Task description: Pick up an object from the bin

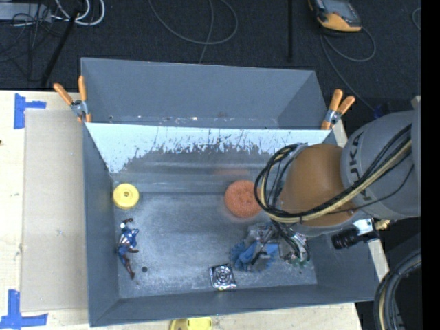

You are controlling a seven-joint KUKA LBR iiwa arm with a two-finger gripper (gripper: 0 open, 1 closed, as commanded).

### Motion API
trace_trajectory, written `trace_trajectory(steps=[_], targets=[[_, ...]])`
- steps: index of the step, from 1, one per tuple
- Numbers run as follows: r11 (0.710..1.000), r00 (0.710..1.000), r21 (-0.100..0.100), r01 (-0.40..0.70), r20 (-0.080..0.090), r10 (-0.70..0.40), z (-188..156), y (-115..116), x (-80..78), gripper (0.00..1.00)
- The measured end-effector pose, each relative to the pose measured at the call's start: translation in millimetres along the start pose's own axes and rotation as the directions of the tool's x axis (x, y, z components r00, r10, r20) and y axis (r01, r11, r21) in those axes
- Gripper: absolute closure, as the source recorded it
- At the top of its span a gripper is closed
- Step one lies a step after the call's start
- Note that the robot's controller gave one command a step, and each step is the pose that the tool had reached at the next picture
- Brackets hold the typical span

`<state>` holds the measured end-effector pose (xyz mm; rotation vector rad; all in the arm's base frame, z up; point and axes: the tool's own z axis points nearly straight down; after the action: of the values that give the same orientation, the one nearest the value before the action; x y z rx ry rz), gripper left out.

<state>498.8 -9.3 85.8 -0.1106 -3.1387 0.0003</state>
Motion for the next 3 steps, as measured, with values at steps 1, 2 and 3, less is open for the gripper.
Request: trace_trajectory(steps=[1,2,3], targets=[[1.000,1.000,0.000,0.000,0.000,0.000,0,0,0.0,1.00],[1.000,1.000,-0.004,0.005,0.008,-0.005,10,-23,13.9,1.00],[1.000,1.000,-0.002,-0.001,0.007,0.001,14,40,8.7,1.00]])
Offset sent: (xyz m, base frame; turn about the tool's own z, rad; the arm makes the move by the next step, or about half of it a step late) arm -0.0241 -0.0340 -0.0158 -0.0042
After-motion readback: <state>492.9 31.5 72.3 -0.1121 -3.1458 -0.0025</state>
